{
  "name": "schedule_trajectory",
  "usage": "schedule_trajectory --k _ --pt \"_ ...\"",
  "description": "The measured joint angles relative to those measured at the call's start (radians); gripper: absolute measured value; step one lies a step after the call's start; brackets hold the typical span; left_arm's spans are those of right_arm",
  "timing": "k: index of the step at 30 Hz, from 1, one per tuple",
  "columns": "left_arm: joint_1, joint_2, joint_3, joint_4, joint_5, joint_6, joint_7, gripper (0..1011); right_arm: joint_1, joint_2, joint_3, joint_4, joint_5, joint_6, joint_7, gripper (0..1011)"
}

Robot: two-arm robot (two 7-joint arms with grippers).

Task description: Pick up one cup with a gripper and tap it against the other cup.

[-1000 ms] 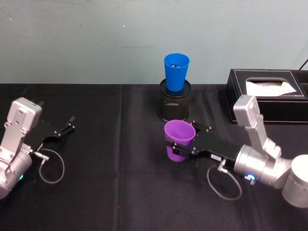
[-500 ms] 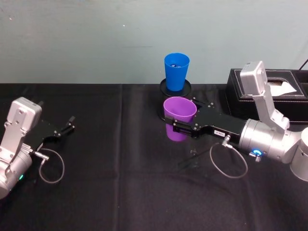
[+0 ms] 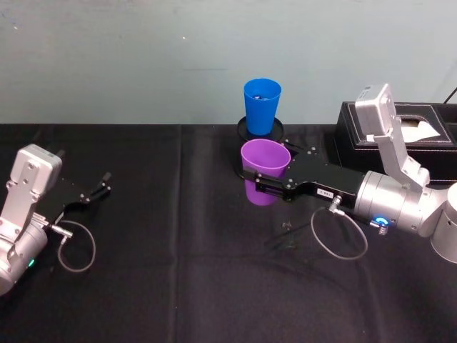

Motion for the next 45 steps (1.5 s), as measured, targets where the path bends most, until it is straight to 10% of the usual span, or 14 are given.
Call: schedule_trajectory --k 45 --pt "0.0 0.0 0.0 0.0 0.0 0.0 0.0 1000 -0.002 -0.001 0.003 0.0 0.0 0.0 -0.001 738"
